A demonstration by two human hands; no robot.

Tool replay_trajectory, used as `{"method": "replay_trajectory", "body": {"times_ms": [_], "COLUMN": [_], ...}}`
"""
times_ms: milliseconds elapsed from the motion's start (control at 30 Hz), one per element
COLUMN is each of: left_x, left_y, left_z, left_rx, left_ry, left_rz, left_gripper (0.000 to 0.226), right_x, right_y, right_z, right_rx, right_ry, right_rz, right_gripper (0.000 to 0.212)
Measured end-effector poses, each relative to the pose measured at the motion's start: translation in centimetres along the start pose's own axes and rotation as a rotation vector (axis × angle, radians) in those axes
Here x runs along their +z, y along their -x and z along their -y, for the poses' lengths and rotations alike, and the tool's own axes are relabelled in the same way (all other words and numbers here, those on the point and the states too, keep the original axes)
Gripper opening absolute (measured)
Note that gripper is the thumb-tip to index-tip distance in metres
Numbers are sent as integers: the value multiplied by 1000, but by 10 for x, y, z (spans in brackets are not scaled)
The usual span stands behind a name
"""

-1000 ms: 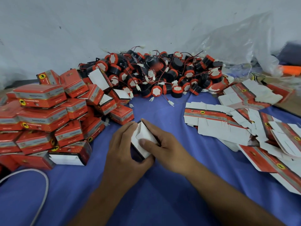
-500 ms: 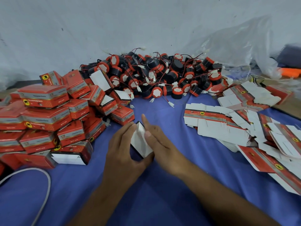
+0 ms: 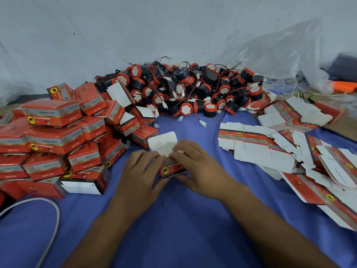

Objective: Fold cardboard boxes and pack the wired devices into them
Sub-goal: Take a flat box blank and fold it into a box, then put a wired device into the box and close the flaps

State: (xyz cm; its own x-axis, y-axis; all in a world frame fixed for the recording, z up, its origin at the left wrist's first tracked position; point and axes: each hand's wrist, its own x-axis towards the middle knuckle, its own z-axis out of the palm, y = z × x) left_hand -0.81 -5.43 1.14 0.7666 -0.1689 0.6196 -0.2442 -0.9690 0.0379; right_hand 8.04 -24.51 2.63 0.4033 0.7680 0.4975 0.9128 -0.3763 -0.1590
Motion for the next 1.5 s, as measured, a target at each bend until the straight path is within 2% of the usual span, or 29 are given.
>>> {"method": "replay_trajectory", "body": {"times_ms": [67,200,300,400,467,533,600,667,700,767,833,867,967,1033,1100,1200,1300,1433,1500], "left_x": [-1,-4,-1,5,9,11,12,12,13,18,23,25,27,28,30,30,29,27,26], "left_y": [-3,-11,-8,1,6,6,4,0,-2,-1,2,3,3,3,3,3,3,5,4], "left_z": [-1,-6,-11,-15,-9,3,15,18,18,17,16,16,18,19,20,20,20,19,18], "left_rx": [-3,11,-99,-304,-424,-437,-430,-411,-396,-386,-414,-412,-392,-403,-408,-399,-414,-453,-450], "left_ry": [-81,-130,-14,340,538,561,527,493,464,379,302,310,460,506,504,518,524,483,481], "left_rz": [-12,-10,13,27,4,26,71,89,92,103,97,86,77,74,72,53,52,76,68], "left_gripper": [41,44,43,36,26,18,14,14,14,11,12,13,10,14,17,19,21,23,26], "right_x": [2,9,12,11,10,5,8,12,17,30,47,55,79,90,99,104,102,92,83], "right_y": [-2,-3,-4,-1,-3,-7,-15,-31,-43,-68,-90,-101,-128,-145,-158,-165,-162,-154,-149], "right_z": [0,13,19,14,13,9,-12,-42,-60,-95,-127,-138,-164,-172,-177,-178,-178,-176,-172], "right_rx": [89,256,338,422,412,490,604,717,781,844,811,795,803,848,875,847,752,706,711], "right_ry": [103,351,451,181,-11,-429,-799,-916,-877,-626,-361,-269,-94,26,122,164,171,-57,-180], "right_rz": [24,5,3,127,105,129,232,186,82,-149,-205,-175,-170,-196,-209,-255,-246,-333,-374], "right_gripper": [48,42,38,42,47,59,62,55,49,33,15,19,53,59,56,45,44,25,29]}}
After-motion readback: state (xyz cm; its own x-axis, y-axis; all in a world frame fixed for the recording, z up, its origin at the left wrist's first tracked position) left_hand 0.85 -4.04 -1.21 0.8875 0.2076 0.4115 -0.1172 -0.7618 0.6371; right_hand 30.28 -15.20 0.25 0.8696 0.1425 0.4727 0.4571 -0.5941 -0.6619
